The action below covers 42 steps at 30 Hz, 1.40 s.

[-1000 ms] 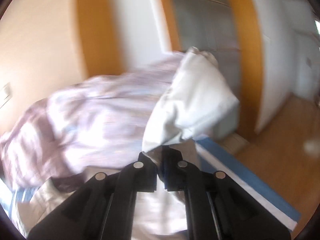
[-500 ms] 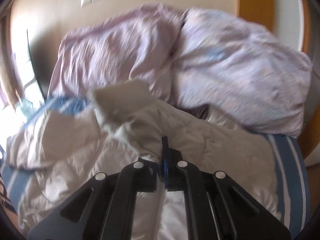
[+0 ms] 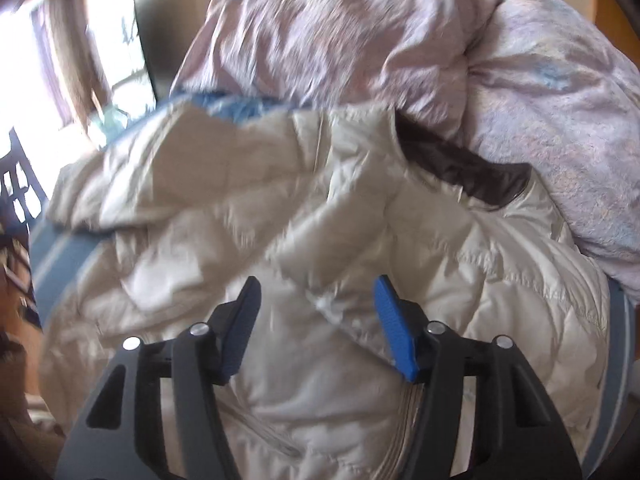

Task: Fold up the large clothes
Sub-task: 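Grasp the other sleeve cuff with the left gripper and lift it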

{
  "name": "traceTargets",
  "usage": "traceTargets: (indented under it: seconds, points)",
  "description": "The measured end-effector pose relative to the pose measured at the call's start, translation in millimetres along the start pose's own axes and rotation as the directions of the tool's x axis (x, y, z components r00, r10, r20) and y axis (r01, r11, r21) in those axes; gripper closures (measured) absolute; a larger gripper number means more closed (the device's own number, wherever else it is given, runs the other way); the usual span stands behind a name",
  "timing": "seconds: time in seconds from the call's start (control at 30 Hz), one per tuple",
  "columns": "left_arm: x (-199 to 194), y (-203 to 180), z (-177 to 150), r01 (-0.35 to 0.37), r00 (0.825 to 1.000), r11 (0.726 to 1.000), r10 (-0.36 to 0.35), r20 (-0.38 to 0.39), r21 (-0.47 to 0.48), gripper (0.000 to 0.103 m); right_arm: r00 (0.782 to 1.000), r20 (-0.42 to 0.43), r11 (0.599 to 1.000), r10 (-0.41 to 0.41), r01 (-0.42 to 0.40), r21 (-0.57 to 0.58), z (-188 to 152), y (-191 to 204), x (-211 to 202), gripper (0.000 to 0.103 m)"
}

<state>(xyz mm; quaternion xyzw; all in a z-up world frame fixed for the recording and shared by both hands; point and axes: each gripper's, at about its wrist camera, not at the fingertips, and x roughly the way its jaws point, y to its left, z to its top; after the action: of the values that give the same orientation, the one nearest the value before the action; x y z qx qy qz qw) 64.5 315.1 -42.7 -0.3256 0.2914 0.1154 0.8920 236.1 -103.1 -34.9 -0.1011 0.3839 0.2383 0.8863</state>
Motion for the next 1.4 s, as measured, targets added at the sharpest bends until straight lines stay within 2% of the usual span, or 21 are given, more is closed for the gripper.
traceTargets:
  seconds: [0.1, 0.17, 0.23, 0.27, 0.37, 0.43, 0.5, 0.63, 0.77, 0.93, 1.17, 1.23, 1.27, 1.4]
  points:
    - [-2.6, 10.8, 1.7, -0.014, 1.000, 0.999, 0.014, 0.009, -0.039, 0.001, 0.989, 0.043, 0.986, -0.138, 0.133, 0.103, 14.7, -14.8, 6.2, 0.054]
    - [-4.5, 19.6, 2.8, -0.019, 1.000, 0.997, 0.020, 0.010, -0.069, 0.001, 0.985, 0.018, 0.978, -0.173, 0.170, 0.121, 19.5, -17.9, 18.7, 0.055]
    - [-5.6, 28.2, 4.1, -0.025, 1.000, 0.995, 0.026, 0.009, -0.098, 0.001, 0.981, -0.066, 0.980, -0.180, 0.185, 0.073, 19.9, -8.2, 44.4, 0.055]
    - [-5.8, 32.6, 4.5, -0.033, 0.999, 0.993, 0.034, 0.006, -0.114, 0.001, 0.971, -0.117, 0.977, -0.207, 0.211, 0.028, 17.4, 0.6, 59.8, 0.056]
    - [-3.9, 46.3, 5.3, -0.045, 0.999, 0.983, 0.044, -0.013, -0.177, 0.001, 0.949, -0.160, 0.963, -0.271, 0.266, -0.053, 12.4, 18.5, 87.0, 0.058]
    - [-2.1, 55.8, 4.7, -0.047, 0.999, 0.973, 0.042, -0.030, -0.224, 0.003, 0.952, -0.174, 0.968, -0.250, 0.249, -0.028, 15.5, 16.3, 87.1, 0.060]
    - [1.1, 63.9, 4.1, -0.049, 0.998, 0.960, 0.037, -0.049, -0.276, 0.007, 0.965, -0.182, 0.978, -0.188, 0.201, 0.056, 16.0, 6.9, 75.7, 0.060]
    - [11.5, 75.8, 4.3, -0.026, 0.997, 0.925, -0.006, -0.082, -0.378, 0.009, 0.984, -0.151, 0.982, -0.093, 0.116, 0.150, 10.6, -5.6, 47.3, 0.049]
    - [23.2, 85.5, 9.6, -0.016, 0.996, 0.886, -0.029, -0.090, -0.464, 0.015, 0.993, -0.111, 0.981, -0.050, 0.069, 0.179, 5.2, -8.3, 22.3, 0.044]
    - [28.9, 105.4, 12.8, -0.034, 0.997, 0.823, -0.008, -0.072, -0.566, 0.024, 0.998, -0.069, 0.976, -0.012, 0.026, 0.214, 1.6, -16.6, -2.5, 0.043]
    - [32.3, 127.3, 12.6, 0.046, 0.999, 0.732, -0.052, 0.012, -0.680, 0.037, 0.999, -0.041, 0.970, 0.010, 0.000, 0.244, -2.8, -26.8, -20.2, 0.043]
    - [32.5, 133.1, 9.7, 0.069, 0.997, 0.696, -0.061, 0.036, -0.715, 0.045, 0.999, -0.038, 0.970, 0.006, 0.004, 0.244, -5.1, -28.7, -22.8, 0.043]
    - [32.6, 135.2, 8.7, 0.070, 0.997, 0.686, -0.059, 0.041, -0.724, 0.048, 0.999, -0.039, 0.969, 0.006, 0.003, 0.246, -6.4, -30.4, -24.1, 0.043]
    - [37.8, 141.5, 4.3, 0.064, 0.998, 0.668, -0.048, 0.043, -0.742, 0.076, 0.999, -0.035, 0.967, -0.004, 0.013, 0.255, -12.7, -36.7, -30.3, 0.043]
